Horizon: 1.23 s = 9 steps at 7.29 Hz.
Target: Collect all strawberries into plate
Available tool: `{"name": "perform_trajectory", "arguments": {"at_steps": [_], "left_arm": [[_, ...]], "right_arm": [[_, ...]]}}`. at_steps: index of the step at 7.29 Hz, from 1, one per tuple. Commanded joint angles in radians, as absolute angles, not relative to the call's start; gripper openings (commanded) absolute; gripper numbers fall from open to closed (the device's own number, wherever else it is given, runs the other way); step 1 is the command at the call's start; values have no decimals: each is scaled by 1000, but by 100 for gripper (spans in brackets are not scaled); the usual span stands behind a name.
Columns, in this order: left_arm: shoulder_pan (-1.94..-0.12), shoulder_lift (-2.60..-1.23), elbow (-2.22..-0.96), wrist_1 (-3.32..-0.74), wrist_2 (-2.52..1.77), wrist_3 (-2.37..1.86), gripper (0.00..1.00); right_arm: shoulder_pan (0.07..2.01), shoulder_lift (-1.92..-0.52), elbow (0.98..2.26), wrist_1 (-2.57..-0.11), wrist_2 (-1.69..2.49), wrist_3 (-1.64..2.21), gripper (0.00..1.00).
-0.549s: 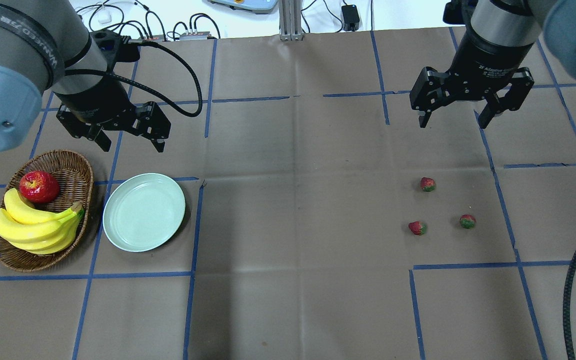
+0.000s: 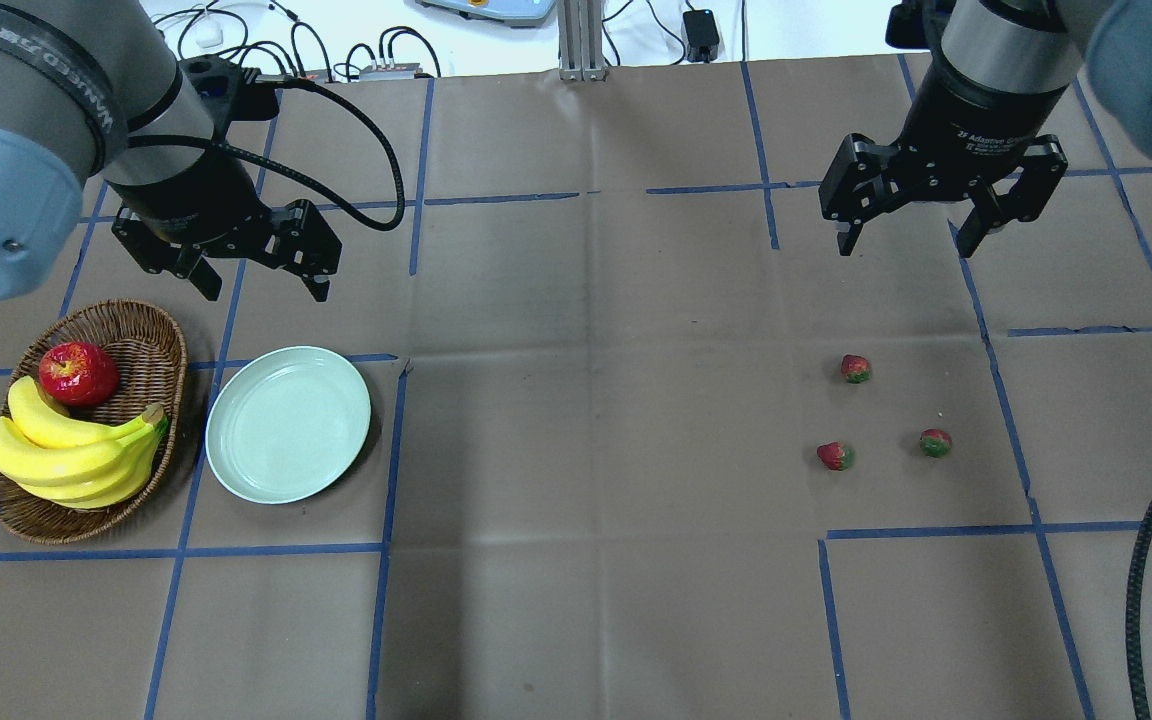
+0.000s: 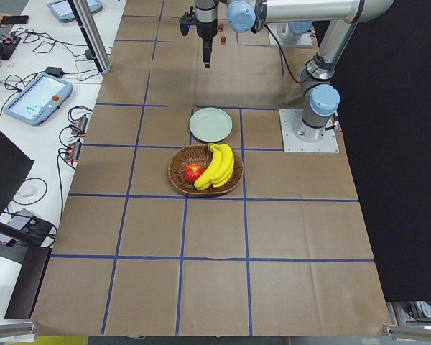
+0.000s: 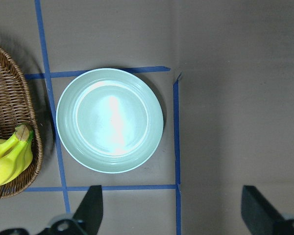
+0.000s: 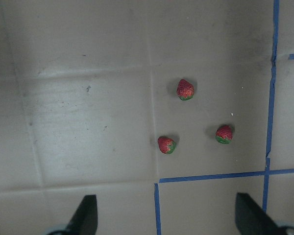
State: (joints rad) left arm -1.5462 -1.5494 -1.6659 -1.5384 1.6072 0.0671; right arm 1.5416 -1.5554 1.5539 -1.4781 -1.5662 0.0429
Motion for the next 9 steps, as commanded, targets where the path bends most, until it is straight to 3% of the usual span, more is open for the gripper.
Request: {"name": "perform_trajectory", "arguments": {"at_steps": [1,9], "left_arm": [[-1545,-1554,-1664,-1549,1611,67,100],[-1548,-1529,-1664,-1549,1605,67,100]], "right_arm": [[1542,-1555,1554,-1477,-1566,43,100],[1542,-1569,1572,-1474,-1574,28,100]]}}
